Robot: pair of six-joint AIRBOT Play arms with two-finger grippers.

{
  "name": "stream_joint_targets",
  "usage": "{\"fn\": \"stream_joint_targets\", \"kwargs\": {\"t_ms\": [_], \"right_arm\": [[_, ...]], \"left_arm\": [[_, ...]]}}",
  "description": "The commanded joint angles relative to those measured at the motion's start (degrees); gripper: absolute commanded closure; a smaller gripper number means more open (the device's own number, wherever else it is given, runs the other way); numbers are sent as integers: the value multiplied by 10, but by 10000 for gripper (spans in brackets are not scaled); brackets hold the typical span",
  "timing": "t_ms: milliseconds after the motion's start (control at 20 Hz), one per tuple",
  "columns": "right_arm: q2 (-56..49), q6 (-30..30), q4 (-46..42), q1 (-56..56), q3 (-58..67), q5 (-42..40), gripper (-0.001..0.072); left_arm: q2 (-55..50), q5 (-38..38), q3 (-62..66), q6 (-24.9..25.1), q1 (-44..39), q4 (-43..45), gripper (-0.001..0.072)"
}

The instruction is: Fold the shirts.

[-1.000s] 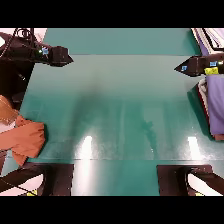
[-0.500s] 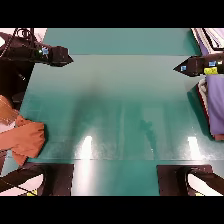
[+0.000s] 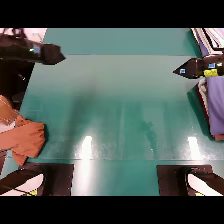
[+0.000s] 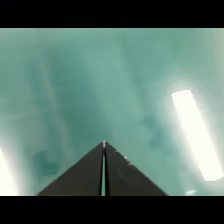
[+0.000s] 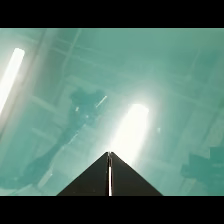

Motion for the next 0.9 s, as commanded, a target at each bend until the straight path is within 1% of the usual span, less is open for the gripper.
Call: {"fn": "stream_joint_targets", "kwargs": {"t_ms": [0, 100, 200, 250, 300, 400, 550, 650, 750, 800, 850], "right_arm": [[0, 0, 0, 0, 1, 5, 696], [0, 0, 1, 0, 1, 4, 696], [0, 0, 0, 0, 1, 4, 697], [0, 0, 0, 0, 1, 4, 696], [0, 0, 1, 0, 1, 4, 696], [0, 0, 0, 0, 1, 4, 696], [0, 0, 0, 0, 1, 4, 696], [0, 0, 0, 0, 1, 4, 696], [0, 0, 0, 0, 1, 4, 697], [0, 0, 0, 0, 1, 3, 696], [0, 0, 0, 0, 1, 2, 696]], "left_arm": [[79, -73, -42, 1, 43, 160, 681], [142, -113, -112, -3, 87, 223, 681], [188, -157, -194, -3, 136, 250, 666], [201, -170, -234, -3, 157, 256, 402], [211, -173, -277, -3, 175, 257, 105], [214, -155, -358, -4, 198, 258, 92], [214, -97, -471, -10, 205, 283, 92], [214, -67, -526, -38, 205, 305, 92], [214, -59, -553, -59, 205, 314, 94], [214, -59, -554, -67, 205, 314, 106], [214, -59, -554, -73, 205, 314, 316]]}}
